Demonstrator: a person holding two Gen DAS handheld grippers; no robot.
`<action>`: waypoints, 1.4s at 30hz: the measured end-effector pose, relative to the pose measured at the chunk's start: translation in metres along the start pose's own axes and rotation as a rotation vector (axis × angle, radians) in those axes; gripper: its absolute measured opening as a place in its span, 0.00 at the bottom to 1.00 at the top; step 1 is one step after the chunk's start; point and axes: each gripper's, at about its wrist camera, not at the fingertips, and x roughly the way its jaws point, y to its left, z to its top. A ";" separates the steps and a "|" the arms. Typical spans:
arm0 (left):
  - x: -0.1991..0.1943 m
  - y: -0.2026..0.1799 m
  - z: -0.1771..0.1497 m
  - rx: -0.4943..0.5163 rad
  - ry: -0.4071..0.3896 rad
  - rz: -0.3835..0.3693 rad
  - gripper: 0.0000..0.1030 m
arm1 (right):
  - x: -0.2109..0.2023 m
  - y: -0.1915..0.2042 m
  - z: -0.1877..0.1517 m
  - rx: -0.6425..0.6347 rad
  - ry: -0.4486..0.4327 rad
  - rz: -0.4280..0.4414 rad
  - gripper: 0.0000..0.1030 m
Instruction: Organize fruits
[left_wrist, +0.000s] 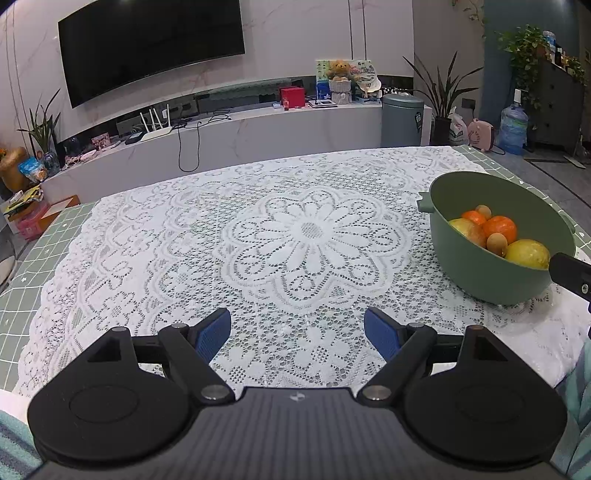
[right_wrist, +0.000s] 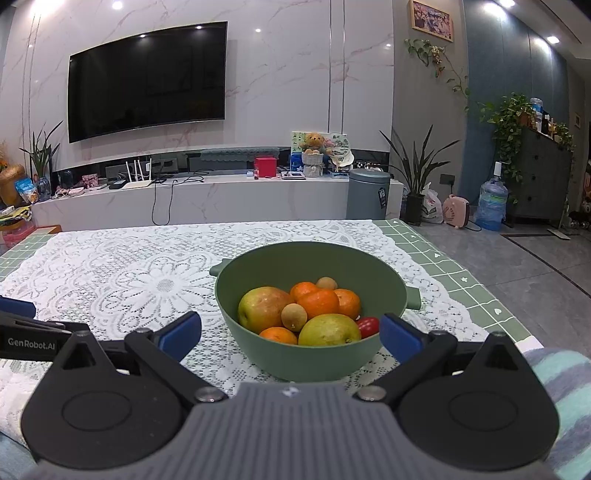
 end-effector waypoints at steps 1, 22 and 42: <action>0.000 0.000 0.000 0.000 0.000 0.001 0.93 | 0.000 0.000 0.000 0.000 0.000 0.001 0.96; -0.004 0.001 0.000 -0.005 -0.011 -0.002 0.93 | 0.004 0.000 -0.003 0.011 0.017 0.004 0.96; -0.005 0.001 0.000 -0.005 -0.016 -0.008 0.93 | 0.008 -0.004 -0.002 0.038 0.035 0.003 0.96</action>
